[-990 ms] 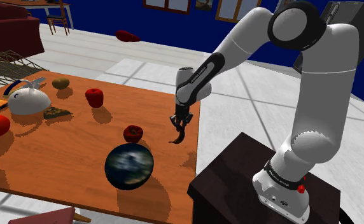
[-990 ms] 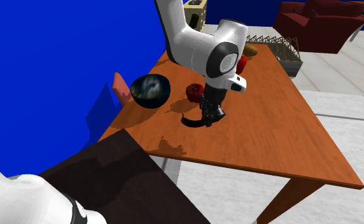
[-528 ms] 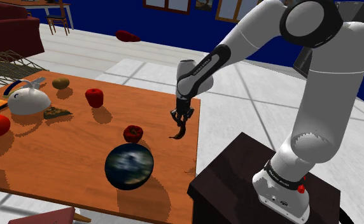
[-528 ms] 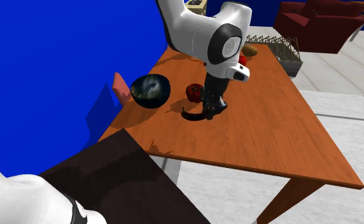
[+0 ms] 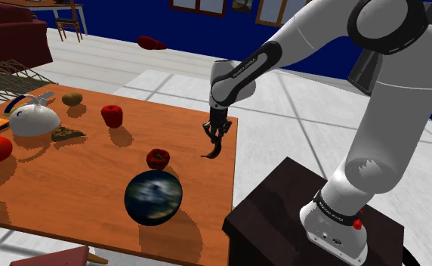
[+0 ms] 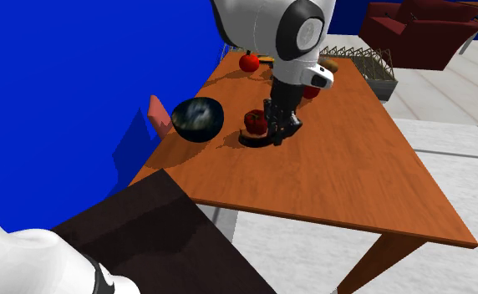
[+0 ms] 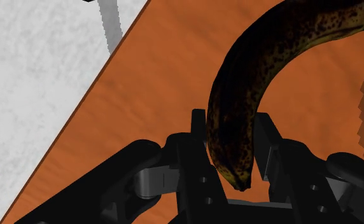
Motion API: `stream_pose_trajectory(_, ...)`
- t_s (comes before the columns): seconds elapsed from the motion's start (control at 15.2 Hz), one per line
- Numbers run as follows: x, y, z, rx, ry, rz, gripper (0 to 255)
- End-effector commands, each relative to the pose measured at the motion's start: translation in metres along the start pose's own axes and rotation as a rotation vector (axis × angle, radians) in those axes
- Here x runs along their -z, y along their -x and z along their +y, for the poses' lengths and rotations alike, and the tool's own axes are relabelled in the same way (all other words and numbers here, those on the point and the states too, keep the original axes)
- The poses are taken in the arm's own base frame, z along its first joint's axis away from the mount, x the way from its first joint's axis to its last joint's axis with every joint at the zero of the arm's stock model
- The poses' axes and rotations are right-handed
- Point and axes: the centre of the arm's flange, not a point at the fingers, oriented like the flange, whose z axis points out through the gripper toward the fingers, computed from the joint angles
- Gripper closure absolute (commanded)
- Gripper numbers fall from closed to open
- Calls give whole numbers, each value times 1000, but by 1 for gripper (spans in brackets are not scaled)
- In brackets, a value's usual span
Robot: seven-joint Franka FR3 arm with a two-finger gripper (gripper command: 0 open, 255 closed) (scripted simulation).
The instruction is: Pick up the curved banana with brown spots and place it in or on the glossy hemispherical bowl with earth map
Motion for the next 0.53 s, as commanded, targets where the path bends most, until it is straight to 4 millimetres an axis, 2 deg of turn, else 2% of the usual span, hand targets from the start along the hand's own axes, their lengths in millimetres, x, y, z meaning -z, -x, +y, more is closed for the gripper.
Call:
stream_pose_trajectory(0.0, 11, 3, 1, 0, 0, 0, 255)
stream_pose_trajectory(0.46, 48, 7, 1, 0, 0, 0, 255)
